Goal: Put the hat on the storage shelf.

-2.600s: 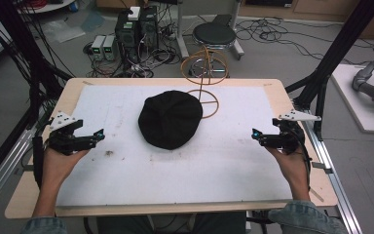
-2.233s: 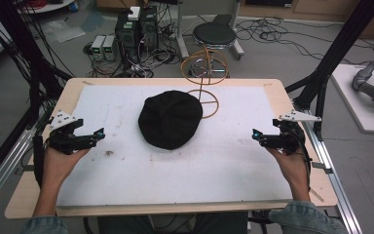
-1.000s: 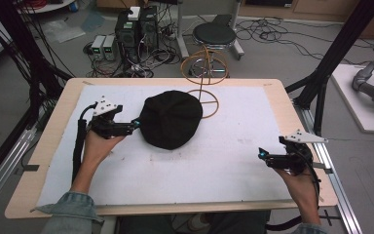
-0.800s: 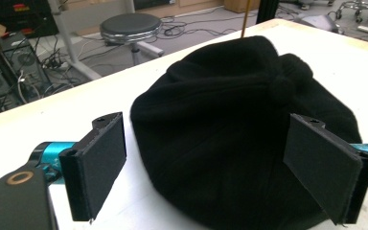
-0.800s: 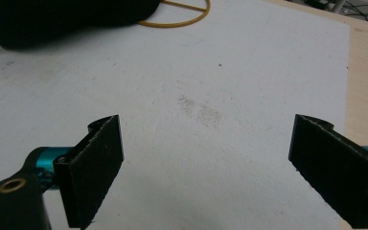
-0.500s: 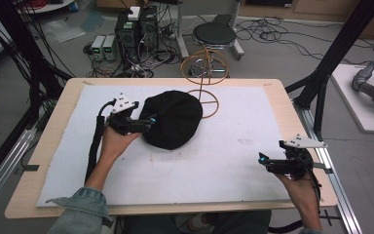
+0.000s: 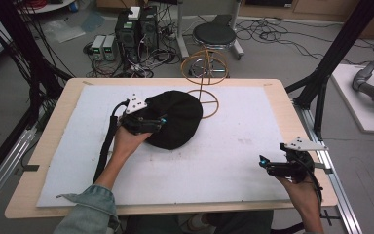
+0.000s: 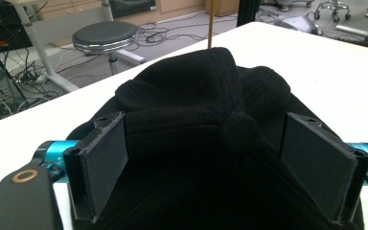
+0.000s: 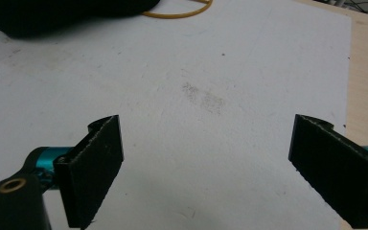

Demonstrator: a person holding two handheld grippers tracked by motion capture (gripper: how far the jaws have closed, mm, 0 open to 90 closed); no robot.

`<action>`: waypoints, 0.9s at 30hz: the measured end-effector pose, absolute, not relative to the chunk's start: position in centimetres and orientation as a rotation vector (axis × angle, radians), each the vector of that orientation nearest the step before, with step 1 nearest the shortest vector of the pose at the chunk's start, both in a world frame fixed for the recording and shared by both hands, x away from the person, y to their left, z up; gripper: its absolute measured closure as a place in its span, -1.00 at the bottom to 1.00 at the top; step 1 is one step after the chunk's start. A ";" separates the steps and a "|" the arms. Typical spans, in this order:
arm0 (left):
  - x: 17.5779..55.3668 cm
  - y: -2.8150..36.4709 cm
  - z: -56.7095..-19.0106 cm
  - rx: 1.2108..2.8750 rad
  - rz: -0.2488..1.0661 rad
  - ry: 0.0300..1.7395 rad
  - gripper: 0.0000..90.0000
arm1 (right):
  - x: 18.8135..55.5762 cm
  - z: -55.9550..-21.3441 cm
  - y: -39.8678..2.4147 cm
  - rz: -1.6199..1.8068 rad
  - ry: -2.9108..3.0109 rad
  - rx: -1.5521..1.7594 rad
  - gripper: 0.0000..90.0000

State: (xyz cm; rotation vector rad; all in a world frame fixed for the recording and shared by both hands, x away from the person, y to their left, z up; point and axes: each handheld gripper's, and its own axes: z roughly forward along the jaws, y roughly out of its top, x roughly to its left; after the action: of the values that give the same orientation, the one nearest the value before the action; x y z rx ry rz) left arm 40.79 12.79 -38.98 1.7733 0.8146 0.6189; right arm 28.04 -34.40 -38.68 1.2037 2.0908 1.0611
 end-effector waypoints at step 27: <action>42.3 11.1 -41.3 1.839 0.558 0.838 0.02 | 27.7 -38.8 -34.5 1.046 2.098 1.209 -0.75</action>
State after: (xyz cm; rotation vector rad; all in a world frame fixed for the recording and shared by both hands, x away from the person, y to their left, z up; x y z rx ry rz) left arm 42.31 11.09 -41.33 1.8393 0.8383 0.5584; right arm 27.67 -34.52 -38.85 1.2092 2.0983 1.0456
